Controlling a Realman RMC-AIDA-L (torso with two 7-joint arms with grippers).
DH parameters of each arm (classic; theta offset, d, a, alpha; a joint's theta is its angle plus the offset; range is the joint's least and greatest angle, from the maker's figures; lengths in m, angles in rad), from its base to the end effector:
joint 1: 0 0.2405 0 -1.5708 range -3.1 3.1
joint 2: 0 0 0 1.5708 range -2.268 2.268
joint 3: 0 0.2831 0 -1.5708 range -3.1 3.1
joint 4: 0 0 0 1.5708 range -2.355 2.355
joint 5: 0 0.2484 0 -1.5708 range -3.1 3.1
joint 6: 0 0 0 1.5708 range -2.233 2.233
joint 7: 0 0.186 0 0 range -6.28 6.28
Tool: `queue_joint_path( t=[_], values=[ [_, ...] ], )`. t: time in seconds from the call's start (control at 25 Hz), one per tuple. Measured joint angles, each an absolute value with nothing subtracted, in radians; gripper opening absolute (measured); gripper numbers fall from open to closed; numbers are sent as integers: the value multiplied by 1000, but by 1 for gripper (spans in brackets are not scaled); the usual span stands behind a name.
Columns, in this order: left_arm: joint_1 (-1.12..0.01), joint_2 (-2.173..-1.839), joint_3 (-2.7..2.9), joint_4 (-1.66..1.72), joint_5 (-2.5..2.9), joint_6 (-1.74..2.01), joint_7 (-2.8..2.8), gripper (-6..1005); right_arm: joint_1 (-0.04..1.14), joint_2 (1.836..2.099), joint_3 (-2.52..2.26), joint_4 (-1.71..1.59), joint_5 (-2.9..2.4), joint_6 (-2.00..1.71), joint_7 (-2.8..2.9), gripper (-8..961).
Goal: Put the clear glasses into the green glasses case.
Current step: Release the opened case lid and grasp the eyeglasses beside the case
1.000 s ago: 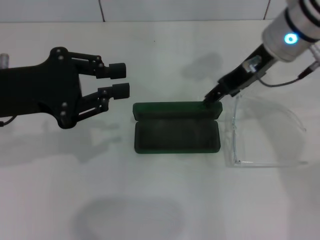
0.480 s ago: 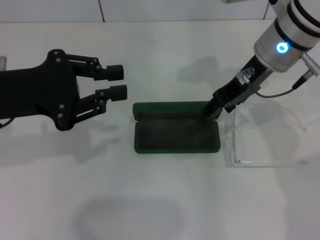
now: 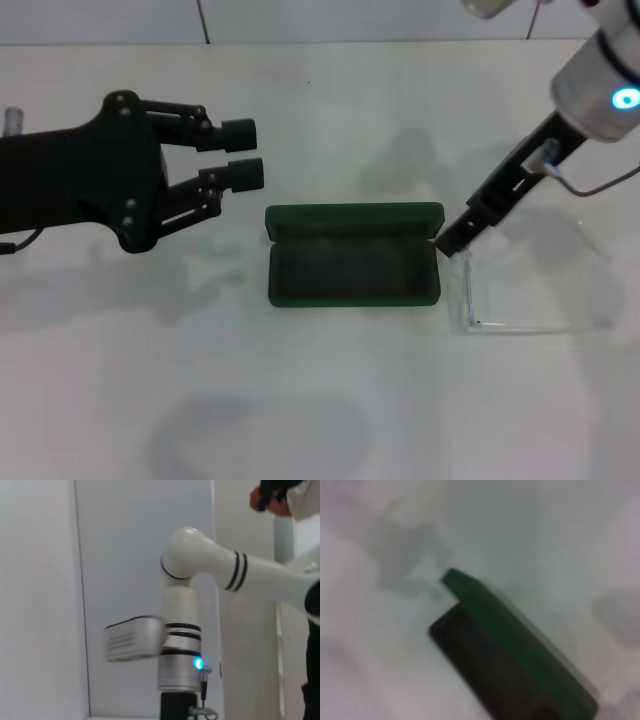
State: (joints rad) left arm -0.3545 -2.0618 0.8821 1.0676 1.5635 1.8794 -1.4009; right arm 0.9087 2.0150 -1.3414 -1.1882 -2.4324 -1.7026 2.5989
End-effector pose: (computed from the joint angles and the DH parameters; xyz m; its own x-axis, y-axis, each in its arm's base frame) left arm -0.2123 0.3376 0.0378 0.7408 -0.0389 0.6706 0.0947 -0.9823 -0.1616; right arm 0.1131 0.4358 -0.0465 0.7803 -0.5669 0.2643 -0.5090 -0.8211 -0.2584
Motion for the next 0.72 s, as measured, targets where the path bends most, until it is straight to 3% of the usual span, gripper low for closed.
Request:
queue_joint_path(
  t=[0.28,0.72],
  values=[
    [-338,-2069,881,1044,1459,1881,-1489,283,878,2010,-1266,-1310,-2389,-1915,2166,752],
    [-335,-2078,876,928,1423,1879,-1446,282,877,2013,-1301,-1370,-2496,-1941,1691,749]
  ],
)
